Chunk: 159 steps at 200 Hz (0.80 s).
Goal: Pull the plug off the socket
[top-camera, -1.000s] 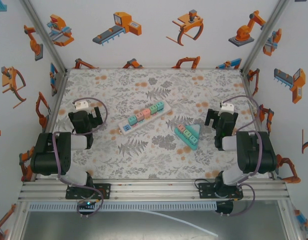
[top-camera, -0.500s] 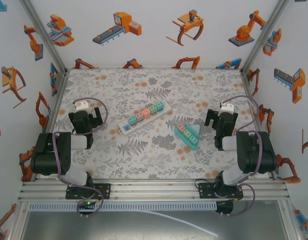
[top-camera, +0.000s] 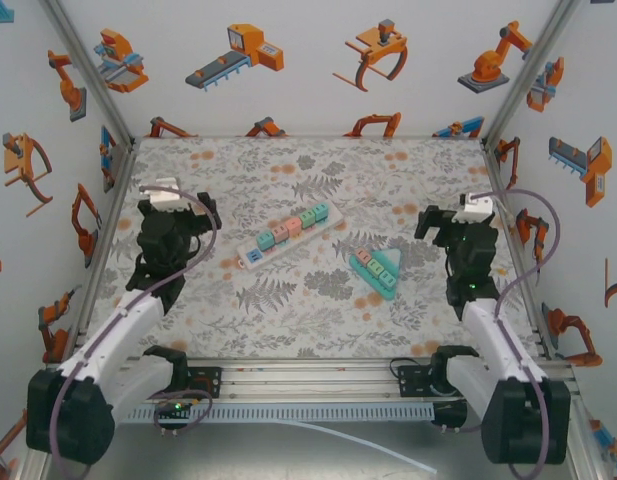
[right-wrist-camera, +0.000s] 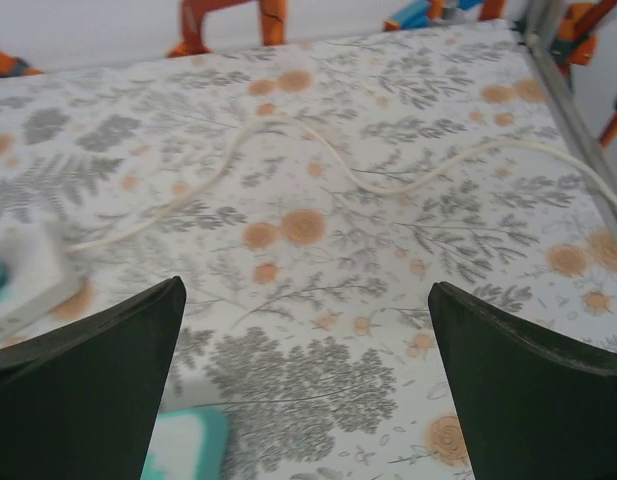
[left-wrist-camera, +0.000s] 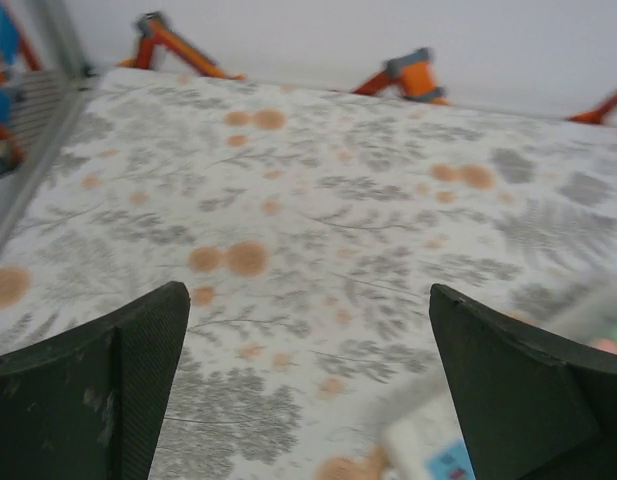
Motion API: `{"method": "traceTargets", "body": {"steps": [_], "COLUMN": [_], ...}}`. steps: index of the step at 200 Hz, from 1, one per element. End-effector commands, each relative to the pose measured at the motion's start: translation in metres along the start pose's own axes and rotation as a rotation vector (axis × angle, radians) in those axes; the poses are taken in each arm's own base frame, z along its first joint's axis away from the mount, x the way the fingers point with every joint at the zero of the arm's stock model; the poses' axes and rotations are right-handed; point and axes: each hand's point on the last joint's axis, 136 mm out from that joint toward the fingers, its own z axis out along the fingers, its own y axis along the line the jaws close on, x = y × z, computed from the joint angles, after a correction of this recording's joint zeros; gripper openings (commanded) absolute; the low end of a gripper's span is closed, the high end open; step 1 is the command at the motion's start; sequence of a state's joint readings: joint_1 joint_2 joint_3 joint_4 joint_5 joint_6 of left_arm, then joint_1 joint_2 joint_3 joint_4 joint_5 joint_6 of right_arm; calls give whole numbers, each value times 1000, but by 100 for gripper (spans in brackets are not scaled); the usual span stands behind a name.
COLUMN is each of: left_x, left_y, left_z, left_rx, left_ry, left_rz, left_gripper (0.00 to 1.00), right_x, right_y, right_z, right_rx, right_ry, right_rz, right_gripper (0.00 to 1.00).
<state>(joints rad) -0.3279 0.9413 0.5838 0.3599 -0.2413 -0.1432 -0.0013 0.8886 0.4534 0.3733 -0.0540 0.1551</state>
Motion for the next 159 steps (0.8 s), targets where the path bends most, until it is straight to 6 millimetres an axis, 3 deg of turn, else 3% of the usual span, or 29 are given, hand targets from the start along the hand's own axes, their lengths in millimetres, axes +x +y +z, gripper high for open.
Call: {"method": "traceTargets", "body": {"steps": [1,17,36,65,80,98,126,159], "left_x": [11,13,23,41,48,50,53,75], "left_y": [-75,-135,-191,-235,-244,-244,-239,-233], "left_z": [-26,-57,-107,-178,-205,-218,-216,-200], "left_rx": [317,593,913,1233,1346,1402,1389,1316], "left_ry": [212,289,369,406,406,415,366,403], "left_rz": [-45,16,127,357,457,526,607,661], "left_gripper": [97,97,97,97,97,97,97,97], "right_x": [31,37,48,68,84,106,133,156], "right_y": [41,60,72,71,67,65,70,72], "right_z": [-20,-32,-38,-22,-11,0,12,18], "right_rx": [-195,-264,-264,-157,-97,-58,-64,-96], "right_ry": [252,372,540,751,817,880,914,919], "right_rz": [57,-2,-3,163,208,240,276,228], "right_gripper": [99,99,99,94,93,92,87,67]}}
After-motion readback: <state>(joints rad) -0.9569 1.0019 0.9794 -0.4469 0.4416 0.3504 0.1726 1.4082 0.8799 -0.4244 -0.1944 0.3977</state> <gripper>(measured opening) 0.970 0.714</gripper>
